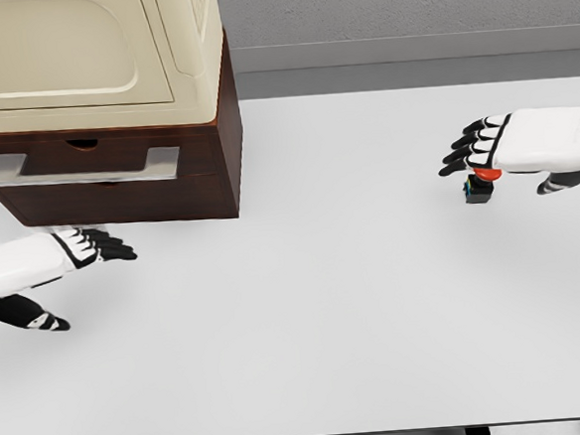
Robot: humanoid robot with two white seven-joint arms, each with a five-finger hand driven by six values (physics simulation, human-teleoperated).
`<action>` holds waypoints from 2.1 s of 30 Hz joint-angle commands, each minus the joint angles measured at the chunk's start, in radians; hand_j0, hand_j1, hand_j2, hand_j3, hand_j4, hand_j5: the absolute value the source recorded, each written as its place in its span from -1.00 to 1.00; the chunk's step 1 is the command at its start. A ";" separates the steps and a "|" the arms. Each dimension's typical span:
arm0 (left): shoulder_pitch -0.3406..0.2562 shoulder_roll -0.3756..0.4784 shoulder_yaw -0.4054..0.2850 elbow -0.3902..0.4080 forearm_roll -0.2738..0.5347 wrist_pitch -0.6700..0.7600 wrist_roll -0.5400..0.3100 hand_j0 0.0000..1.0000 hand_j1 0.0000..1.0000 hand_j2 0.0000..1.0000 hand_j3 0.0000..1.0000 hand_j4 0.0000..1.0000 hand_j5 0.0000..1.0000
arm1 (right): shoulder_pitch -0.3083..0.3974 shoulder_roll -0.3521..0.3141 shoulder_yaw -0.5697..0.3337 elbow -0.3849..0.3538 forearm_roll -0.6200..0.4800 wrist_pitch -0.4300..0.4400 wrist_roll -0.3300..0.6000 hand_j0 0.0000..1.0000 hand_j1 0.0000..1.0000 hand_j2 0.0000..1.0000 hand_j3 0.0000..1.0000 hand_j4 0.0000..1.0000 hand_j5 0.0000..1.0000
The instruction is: Open the cabinet drawer with left arm, and place a switch into the drawer with right arm
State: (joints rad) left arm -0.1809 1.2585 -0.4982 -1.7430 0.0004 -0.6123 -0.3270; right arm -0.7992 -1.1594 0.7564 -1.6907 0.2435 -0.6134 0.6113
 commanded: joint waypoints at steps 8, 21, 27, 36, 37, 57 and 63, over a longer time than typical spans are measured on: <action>-0.138 0.001 -0.149 0.040 0.107 0.001 -0.007 1.00 1.00 1.00 1.00 1.00 1.00 | -0.075 0.024 0.001 0.255 0.008 0.003 0.000 1.00 1.00 1.00 1.00 1.00 1.00; -0.454 -0.057 -0.235 0.003 0.484 0.267 -0.284 1.00 1.00 1.00 1.00 1.00 1.00 | -0.101 0.214 0.144 0.381 0.146 0.003 0.000 1.00 1.00 1.00 1.00 1.00 1.00; -0.509 -0.045 -0.234 0.022 0.489 0.394 -0.284 1.00 1.00 1.00 1.00 1.00 1.00 | -0.118 0.248 0.182 0.448 0.155 0.003 0.000 1.00 1.00 1.00 1.00 1.00 1.00; -0.512 0.024 -0.263 0.023 0.484 0.407 -0.284 1.00 1.00 1.00 1.00 1.00 1.00 | -0.135 0.280 0.199 0.506 0.169 0.003 0.000 1.00 1.00 1.00 1.00 1.00 1.00; -0.512 0.022 -0.266 0.030 0.481 0.408 -0.284 1.00 1.00 1.00 1.00 1.00 1.00 | -0.138 0.287 0.199 0.523 0.169 0.003 0.000 1.00 1.00 1.00 1.00 1.00 1.00; -0.503 0.016 -0.281 0.069 0.432 0.419 -0.284 1.00 1.00 1.00 1.00 1.00 1.00 | -0.150 0.303 0.202 0.569 0.169 0.003 0.000 0.85 0.85 0.85 0.85 0.85 0.85; -0.482 0.022 -0.286 0.068 0.431 0.408 -0.284 1.00 1.00 1.00 1.00 1.00 1.00 | -0.150 0.303 0.202 0.569 0.169 0.003 0.000 1.00 1.00 1.00 1.00 1.00 1.00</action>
State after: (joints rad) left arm -0.6629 1.2806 -0.7703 -1.6781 0.4711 -0.1975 -0.6058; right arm -0.9510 -0.8551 0.9595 -1.1214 0.4163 -0.6131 0.6112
